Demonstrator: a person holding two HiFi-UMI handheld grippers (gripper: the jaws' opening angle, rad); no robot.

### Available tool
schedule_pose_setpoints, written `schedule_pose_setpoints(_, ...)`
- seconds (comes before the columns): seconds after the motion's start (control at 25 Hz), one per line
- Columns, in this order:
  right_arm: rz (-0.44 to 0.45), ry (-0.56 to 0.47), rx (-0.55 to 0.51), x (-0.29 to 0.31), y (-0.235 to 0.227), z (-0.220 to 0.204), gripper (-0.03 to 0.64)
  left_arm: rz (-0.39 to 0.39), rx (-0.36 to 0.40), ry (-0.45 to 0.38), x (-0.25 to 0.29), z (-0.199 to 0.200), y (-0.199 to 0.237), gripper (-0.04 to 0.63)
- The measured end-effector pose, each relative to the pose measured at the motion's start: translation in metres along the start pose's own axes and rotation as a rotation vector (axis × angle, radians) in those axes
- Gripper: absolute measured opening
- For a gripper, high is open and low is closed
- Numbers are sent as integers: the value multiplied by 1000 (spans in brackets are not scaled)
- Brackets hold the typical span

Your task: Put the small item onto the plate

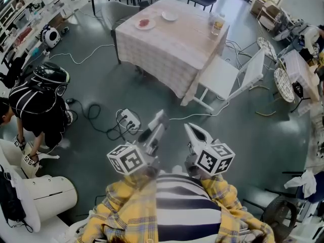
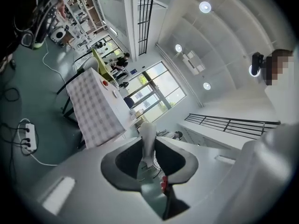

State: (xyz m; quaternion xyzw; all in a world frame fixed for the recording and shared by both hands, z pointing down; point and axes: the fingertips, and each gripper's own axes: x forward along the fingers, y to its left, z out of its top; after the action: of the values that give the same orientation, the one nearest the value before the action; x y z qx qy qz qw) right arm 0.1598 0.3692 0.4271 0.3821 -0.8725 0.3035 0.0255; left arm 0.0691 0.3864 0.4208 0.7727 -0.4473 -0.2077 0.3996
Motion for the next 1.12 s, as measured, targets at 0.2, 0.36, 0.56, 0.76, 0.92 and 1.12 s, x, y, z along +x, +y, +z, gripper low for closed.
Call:
schedule_pose_setpoints(0.2, -7, 21, 1, 15, 8, -7, -3, -2, -16, 2, -5, 9, 12, 80)
schedule_pose_setpoints(0.36, -20, 35, -1, 32, 17, -13, -3, -4, -23, 5, -12, 22, 25, 80)
schedule_pose_setpoints(0.56, -49, 36, 12, 57, 27, -15, -3, -11, -40, 13, -22, 40, 44, 80)
schedule_pose_setpoints(0.76, -68, 28, 3, 75, 31, -13, -3, -20, -55, 19, -19, 55, 63, 80)
schedule_pose_setpoints(0.92, -74, 38, -2, 87, 32, -11, -3, -22, -50, 32, -14, 60, 69, 80)
schedule_pose_setpoints(1.12, -78, 28, -4, 109, 15, 5, -3, -26, -42, 37, 9, 71, 78, 80)
